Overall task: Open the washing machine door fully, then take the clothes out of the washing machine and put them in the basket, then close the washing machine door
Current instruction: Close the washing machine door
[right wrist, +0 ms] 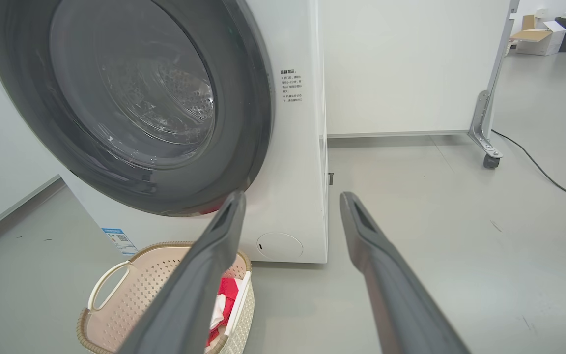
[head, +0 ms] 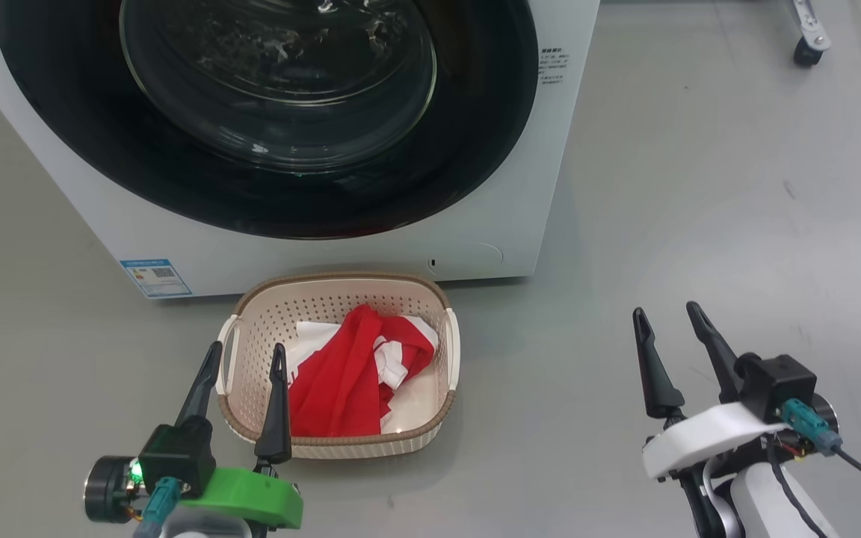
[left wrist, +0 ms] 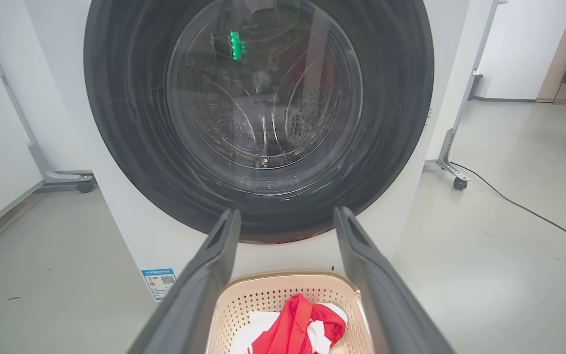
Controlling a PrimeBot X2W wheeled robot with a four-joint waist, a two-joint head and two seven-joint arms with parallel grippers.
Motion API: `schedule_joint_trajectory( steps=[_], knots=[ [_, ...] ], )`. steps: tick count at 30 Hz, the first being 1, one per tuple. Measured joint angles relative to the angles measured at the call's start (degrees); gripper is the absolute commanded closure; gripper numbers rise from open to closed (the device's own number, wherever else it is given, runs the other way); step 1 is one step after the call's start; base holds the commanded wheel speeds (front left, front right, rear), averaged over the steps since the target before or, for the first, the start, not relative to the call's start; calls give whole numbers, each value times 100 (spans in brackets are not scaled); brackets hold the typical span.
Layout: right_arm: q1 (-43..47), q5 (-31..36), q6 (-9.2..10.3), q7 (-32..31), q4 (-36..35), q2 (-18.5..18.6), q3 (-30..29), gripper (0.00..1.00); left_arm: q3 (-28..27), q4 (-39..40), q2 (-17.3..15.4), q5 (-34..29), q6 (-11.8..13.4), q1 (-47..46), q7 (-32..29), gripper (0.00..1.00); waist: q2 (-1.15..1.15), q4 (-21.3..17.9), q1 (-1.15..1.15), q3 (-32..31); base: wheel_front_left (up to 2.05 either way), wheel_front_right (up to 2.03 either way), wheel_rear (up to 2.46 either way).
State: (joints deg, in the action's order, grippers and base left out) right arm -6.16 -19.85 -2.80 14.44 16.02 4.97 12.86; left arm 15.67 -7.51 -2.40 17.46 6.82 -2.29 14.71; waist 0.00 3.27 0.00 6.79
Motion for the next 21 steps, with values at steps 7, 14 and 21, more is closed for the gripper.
schedule_joint_trajectory(
  steps=[7,14,21],
  knots=[
    [366,27,96,0,-151,-55,-42,0,-5,-96,-1,0,1,159,0,0,0,-81,0,-212,0,0,0],
    [611,65,152,0,-278,-105,-13,0,-12,-135,-2,1,1,269,0,0,0,-173,0,-372,0,0,0],
    [752,90,193,0,-399,-132,48,0,-34,-138,-4,1,1,351,0,0,0,-297,0,-448,0,0,0]
  ],
)
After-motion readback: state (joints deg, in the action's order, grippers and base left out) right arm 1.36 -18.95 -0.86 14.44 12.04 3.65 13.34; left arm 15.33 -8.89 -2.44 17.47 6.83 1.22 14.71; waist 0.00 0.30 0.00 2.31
